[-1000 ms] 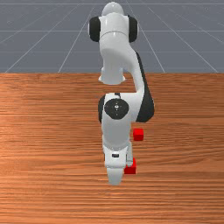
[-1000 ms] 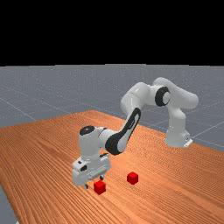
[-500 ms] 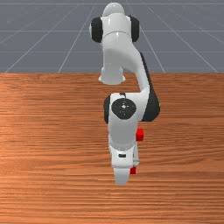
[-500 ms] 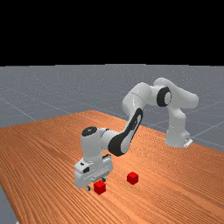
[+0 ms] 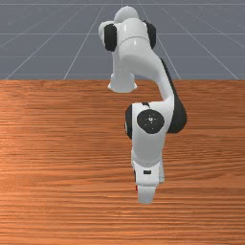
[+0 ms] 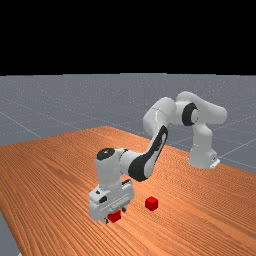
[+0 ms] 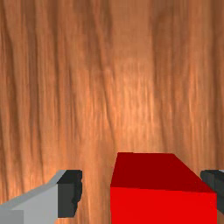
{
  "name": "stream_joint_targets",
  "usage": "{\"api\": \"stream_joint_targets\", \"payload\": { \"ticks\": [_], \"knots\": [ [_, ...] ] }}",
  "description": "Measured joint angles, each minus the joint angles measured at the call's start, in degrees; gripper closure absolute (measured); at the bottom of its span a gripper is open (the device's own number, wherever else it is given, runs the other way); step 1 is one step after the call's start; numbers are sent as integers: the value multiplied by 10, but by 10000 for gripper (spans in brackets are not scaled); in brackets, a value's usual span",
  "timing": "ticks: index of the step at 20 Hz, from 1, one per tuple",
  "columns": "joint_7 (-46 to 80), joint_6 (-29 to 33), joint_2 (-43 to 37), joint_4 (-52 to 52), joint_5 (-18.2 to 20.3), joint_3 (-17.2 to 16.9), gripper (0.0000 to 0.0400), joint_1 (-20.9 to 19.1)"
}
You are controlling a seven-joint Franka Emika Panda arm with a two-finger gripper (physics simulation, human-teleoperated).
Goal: Stack all the cube
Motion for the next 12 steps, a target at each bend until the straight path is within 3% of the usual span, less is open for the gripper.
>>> {"api": "stream_joint_targets", "payload": {
  "ticks": [2,3,4,7,9,12],
  "knots": [
    [0,24,-7,-18,-1,0,11,0],
    [-8,-38,28,54,0,1,10,-4],
    [-34,19,-8,-17,-6,2,4,-10],
    [-46,22,-11,-24,-5,-1,1,-25],
    [-28,25,-5,-16,0,-3,28,-25],
    [-15,25,-4,-13,2,-4,10,-21]
  ]
}}
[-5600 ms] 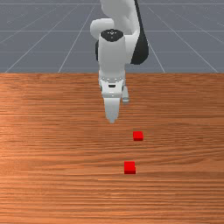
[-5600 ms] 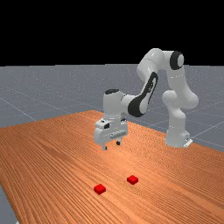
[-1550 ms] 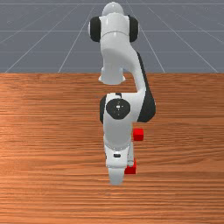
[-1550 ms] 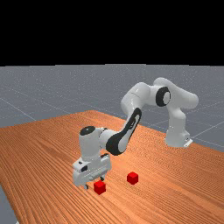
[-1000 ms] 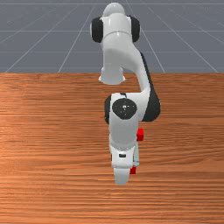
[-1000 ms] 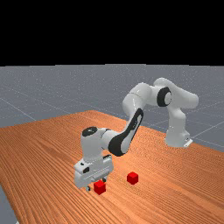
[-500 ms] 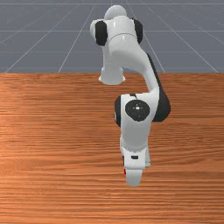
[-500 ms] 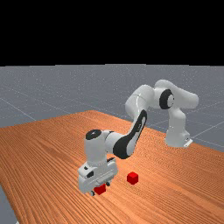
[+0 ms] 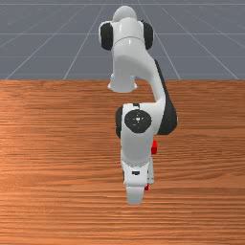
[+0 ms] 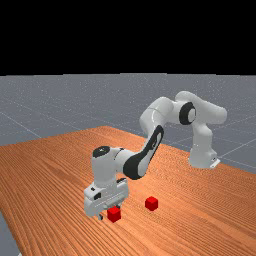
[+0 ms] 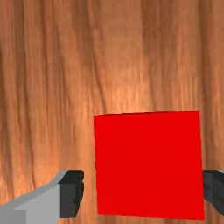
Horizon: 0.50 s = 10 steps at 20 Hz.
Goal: Stack all the cube
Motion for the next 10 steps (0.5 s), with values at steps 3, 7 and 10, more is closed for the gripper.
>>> {"api": "stream_joint_targets", "payload": {
  "ticks": [3,7,10],
  "knots": [
    [-7,-1,1,2,0,4,3,3],
    [-5,9,-11,-15,-3,2,0,5],
    [-9,0,-9,-7,-3,3,0,5]
  ]
}}
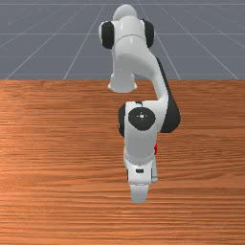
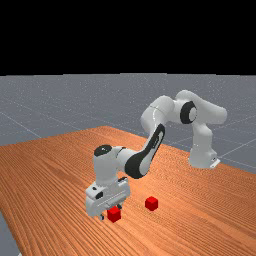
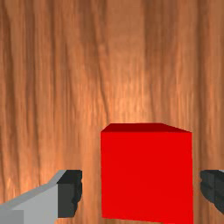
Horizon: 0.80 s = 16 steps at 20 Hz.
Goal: Stack all the cube
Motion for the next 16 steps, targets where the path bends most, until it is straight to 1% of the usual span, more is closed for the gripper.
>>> {"api": "stream_joint_targets", "payload": {
  "ticks": [1,2,3,8,15,16],
  "knots": [
    [0,0,1,1,0,0,0,0],
    [-2,1,2,2,-1,0,157,0],
    [-2,1,3,3,-1,0,202,0],
    [1,12,-6,-13,0,-1,204,-1],
    [2,36,-59,-71,0,-1,204,0],
    [2,31,-63,-72,0,-1,204,0]
  ]
}}
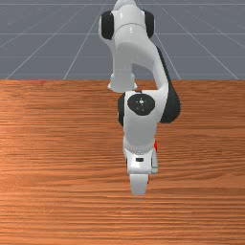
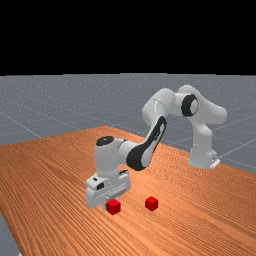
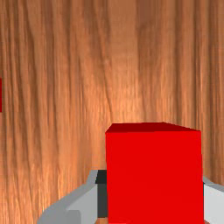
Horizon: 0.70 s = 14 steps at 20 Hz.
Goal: Stack all the cube
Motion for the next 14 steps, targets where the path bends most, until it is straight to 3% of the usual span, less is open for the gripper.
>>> {"api": "stream_joint_targets", "payload": {
  "ticks": [8,13,14],
  "knots": [
    [-6,4,-51,-64,-1,1,204,0],
    [-14,80,-141,-229,-4,4,204,0],
    [0,121,-166,-280,-2,1,204,2]
  ]
}}
